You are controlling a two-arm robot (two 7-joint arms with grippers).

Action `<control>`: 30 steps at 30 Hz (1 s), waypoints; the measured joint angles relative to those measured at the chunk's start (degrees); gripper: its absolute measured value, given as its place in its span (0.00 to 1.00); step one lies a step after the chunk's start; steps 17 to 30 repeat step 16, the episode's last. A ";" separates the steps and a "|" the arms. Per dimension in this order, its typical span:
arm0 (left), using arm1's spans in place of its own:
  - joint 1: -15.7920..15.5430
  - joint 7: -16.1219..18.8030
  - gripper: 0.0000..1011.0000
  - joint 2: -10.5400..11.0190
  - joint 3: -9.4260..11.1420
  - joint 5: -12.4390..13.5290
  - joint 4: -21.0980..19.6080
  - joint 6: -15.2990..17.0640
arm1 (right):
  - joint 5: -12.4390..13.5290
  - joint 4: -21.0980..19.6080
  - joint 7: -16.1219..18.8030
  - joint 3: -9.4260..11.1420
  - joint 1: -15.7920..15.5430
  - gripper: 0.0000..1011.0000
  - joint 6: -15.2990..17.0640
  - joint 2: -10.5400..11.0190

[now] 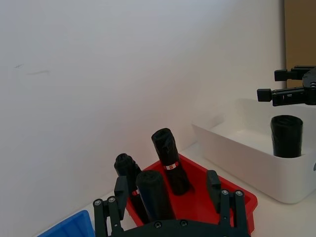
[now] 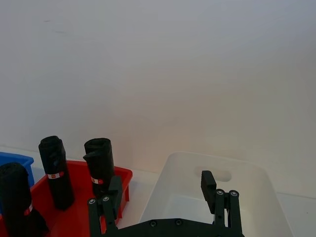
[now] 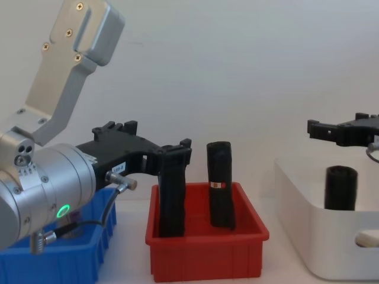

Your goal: Pick the cotton swabs from the blue box and place them into the white box.

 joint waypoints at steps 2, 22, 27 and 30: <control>0.00 0.00 0.99 0.00 0.00 0.00 0.00 0.00 | 0.01 0.01 0.02 0.00 0.00 0.99 -0.01 0.00; 0.00 0.00 0.99 0.00 0.00 0.00 0.00 0.00 | 0.04 0.13 0.11 0.00 0.04 0.99 -0.04 0.00; 0.00 0.00 0.99 0.00 0.00 0.00 0.00 0.00 | 0.04 0.13 0.11 0.00 0.04 0.99 -0.04 0.00; 0.00 0.00 0.99 0.00 0.00 0.00 0.00 0.00 | 0.04 0.13 0.11 0.00 0.04 0.99 -0.04 0.00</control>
